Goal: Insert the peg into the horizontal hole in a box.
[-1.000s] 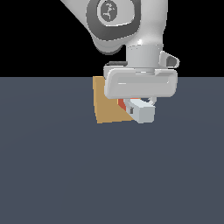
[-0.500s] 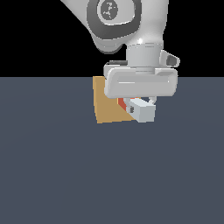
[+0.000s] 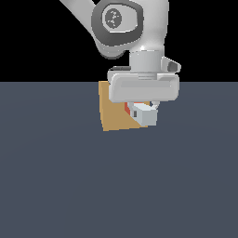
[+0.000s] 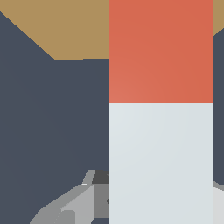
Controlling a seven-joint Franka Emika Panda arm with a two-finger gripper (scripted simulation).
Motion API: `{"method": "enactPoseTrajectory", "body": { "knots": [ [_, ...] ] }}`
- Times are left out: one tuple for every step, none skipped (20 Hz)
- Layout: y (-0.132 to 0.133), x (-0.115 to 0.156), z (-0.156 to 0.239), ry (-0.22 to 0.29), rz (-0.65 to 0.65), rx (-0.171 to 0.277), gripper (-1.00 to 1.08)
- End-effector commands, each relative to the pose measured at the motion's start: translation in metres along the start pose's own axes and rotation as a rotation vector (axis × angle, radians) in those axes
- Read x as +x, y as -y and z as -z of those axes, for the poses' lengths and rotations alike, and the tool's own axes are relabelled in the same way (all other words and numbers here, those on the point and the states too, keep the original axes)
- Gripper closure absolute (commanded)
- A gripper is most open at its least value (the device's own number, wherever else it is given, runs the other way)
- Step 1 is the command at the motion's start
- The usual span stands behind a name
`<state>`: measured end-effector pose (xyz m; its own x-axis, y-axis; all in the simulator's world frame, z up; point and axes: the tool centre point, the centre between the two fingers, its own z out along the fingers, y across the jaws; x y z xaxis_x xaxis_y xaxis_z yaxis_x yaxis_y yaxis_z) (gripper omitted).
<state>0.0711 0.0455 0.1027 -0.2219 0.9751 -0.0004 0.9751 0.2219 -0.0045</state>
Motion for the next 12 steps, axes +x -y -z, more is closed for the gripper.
{"method": "enactPoseTrajectory", "body": {
  "knots": [
    [-0.001,0.022,0.003,0.0,0.002,-0.005,1.08],
    [-0.001,0.031,0.003,0.0,0.002,-0.005,1.08],
    [-0.001,0.04,0.003,0.0,0.002,-0.006,1.08],
    [-0.001,0.047,0.003,0.0,0.002,-0.006,1.08],
    [-0.001,0.054,0.004,0.0,0.003,-0.007,1.08],
    [-0.001,0.059,0.004,0.0,0.003,-0.007,1.08],
    [-0.001,0.064,0.004,0.0,0.003,-0.007,1.08],
    [-0.001,0.068,0.004,0.0,0.003,-0.007,1.08],
    [-0.001,0.071,0.004,0.0,0.003,-0.007,1.08],
    [-0.002,0.074,0.004,0.0,0.003,-0.007,1.08],
    [-0.002,0.075,0.004,0.0,0.003,-0.007,1.08],
    [-0.003,0.075,0.004,0.0,0.003,-0.007,1.08]
  ]
}}
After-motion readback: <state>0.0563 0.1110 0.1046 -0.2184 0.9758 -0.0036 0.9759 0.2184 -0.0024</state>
